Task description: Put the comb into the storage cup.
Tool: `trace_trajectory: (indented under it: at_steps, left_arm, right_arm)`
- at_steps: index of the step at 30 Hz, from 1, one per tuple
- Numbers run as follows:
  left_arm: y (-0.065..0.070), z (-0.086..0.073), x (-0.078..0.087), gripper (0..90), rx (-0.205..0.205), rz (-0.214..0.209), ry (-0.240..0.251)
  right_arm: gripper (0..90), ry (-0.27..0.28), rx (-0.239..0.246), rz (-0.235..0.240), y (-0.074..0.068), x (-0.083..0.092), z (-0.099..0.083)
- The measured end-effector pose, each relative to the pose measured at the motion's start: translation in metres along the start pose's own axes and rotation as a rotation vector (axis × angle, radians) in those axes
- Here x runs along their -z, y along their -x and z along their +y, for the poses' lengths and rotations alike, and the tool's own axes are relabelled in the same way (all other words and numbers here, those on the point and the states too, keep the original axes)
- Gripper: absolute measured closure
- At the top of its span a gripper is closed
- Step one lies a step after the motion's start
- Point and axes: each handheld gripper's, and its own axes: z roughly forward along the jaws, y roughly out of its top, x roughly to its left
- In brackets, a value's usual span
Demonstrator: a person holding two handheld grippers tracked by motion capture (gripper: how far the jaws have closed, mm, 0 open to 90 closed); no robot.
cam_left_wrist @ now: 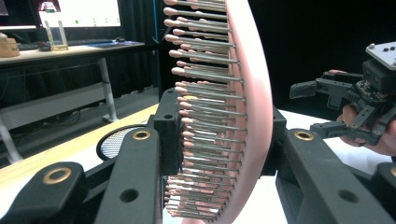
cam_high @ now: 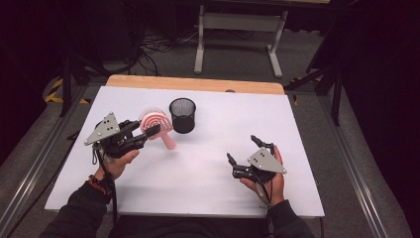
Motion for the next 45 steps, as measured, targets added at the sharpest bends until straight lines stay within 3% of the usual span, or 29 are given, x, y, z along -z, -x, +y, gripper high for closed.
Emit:
trace_trajectory:
  at_steps: [14,27,45]
  left_arm:
    - [-0.004,0.002,0.006,63.2,0.004,0.016,0.015]
    - [-0.01,0.004,0.011,63.2,0.006,0.052,0.024]
    - [-0.026,0.015,0.016,63.2,0.012,0.095,0.053]
  right_arm:
    - [3.1,-0.015,-0.004,-0.023,0.003,0.006,-0.014]
    - [3.9,-0.013,-0.045,-0.038,0.007,0.012,-0.025]
    - [4.0,-0.011,-0.049,-0.07,0.012,0.014,-0.027]
